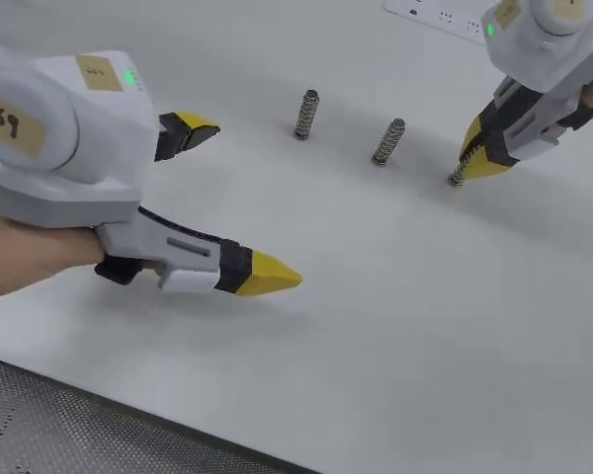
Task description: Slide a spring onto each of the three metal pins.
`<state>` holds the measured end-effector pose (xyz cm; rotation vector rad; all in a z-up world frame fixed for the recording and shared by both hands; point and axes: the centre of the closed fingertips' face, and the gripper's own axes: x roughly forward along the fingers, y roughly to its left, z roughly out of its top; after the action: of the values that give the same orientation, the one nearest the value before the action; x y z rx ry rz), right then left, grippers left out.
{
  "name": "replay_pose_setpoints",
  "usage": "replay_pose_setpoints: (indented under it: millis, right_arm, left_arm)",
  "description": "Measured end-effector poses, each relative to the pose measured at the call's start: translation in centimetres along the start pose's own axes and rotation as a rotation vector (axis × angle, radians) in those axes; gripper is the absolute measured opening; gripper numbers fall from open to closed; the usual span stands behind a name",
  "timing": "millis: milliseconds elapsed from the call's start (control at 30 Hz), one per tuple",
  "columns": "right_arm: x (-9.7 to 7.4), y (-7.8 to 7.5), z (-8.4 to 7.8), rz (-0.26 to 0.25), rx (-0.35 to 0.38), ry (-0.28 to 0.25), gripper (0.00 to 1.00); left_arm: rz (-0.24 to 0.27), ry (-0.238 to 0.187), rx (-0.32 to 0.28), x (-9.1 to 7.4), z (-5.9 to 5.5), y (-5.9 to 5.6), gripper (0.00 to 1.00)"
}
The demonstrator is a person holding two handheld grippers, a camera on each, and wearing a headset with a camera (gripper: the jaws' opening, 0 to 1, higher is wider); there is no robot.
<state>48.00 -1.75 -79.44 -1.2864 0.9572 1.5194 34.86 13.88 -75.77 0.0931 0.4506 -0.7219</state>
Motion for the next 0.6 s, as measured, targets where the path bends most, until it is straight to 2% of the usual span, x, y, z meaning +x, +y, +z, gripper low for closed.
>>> replay_pose_setpoints:
  millis: [300,367,400,433,600]
  right_arm:
    - [0.29,0.02,-0.18,0.007,-0.018,0.01,0.1]
    - [0.39,0.25,-0.06,0.017,-0.008,-0.001,0.21]
    - [0.38,0.24,0.07,0.012,0.002,-0.012,0.3]
    - [0.33,0.21,0.12,0.006,0.003,-0.017,0.35]
    - [0.03,0.54,0.46,0.002,0.047,-0.076,0.52]
  left_arm:
    - [0.004,-0.003,-0.005,0.04,0.04,0.03,0.98]
    - [0.005,-0.001,-0.007,0.05,0.02,0.05,0.98]
    - [0.006,0.0,-0.008,0.06,-0.01,0.07,0.98]
    - [0.005,0.0,-0.008,0.07,0.0,0.07,0.98]
    - [0.004,0.0,-0.014,0.09,0.01,0.01,0.98]
